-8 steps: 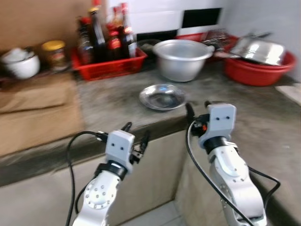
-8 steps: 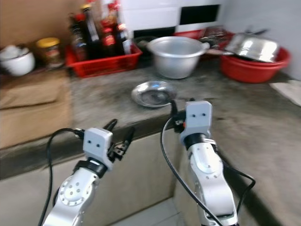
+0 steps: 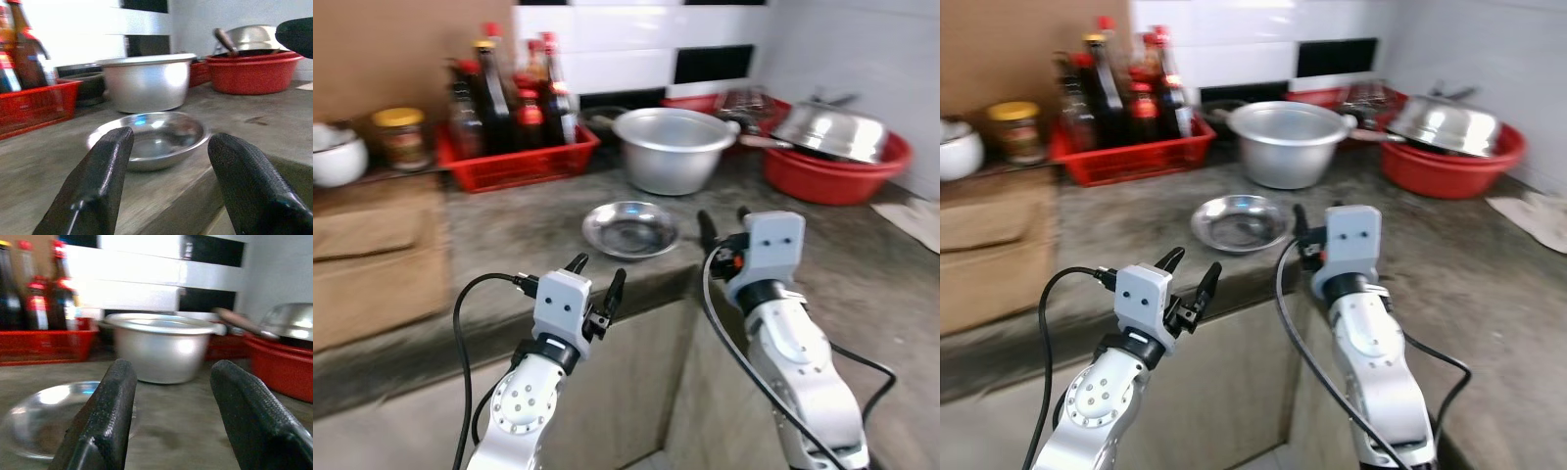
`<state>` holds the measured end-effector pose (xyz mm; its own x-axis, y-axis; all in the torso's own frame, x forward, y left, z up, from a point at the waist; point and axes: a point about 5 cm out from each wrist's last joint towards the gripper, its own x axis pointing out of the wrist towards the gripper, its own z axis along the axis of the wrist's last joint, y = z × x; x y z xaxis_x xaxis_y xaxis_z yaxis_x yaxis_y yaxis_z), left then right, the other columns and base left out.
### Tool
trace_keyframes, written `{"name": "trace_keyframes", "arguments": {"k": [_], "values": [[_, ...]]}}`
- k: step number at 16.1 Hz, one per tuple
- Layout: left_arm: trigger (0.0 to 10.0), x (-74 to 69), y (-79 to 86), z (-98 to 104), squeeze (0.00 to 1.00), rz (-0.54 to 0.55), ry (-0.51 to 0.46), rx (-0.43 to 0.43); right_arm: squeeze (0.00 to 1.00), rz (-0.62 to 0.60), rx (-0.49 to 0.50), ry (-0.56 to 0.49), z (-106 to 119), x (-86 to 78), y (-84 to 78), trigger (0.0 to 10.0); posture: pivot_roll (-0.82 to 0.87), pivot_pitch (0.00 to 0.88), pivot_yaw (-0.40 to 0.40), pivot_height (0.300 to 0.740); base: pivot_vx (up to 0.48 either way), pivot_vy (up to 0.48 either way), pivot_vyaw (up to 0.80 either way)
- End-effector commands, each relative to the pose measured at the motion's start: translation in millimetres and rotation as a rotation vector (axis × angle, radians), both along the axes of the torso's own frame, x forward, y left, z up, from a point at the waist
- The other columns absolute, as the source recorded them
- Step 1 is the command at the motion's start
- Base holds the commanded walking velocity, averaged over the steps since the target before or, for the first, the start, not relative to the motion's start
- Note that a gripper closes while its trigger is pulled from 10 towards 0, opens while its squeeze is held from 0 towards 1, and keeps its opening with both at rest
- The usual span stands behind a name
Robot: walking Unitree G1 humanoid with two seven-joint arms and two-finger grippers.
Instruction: Kitchen organization
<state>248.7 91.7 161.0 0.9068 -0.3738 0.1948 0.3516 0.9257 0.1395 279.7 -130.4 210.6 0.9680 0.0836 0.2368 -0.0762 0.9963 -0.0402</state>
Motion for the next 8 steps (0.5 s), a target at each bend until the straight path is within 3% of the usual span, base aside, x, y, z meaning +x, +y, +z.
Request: {"name": "trace_keyframes", "arguments": {"k": [1,8], "values": [[10.0,-0.9,-5.5,0.6,0.0,-0.012,0.001,-0.002,0.0,-0.024,-0.006,0.015,1.0,3.0,-7.0,10.0,0.05,0.003,-0.062,0.74,0.0,0.0,0.0],[10.0,-1.9,-6.9,0.2,0.0,-0.01,0.002,-0.005,0.0,0.013,0.03,0.042,11.5,25.2,-6.8,10.0,0.05,0.012,-0.07,0.74,0.0,0.0,0.0]]}}
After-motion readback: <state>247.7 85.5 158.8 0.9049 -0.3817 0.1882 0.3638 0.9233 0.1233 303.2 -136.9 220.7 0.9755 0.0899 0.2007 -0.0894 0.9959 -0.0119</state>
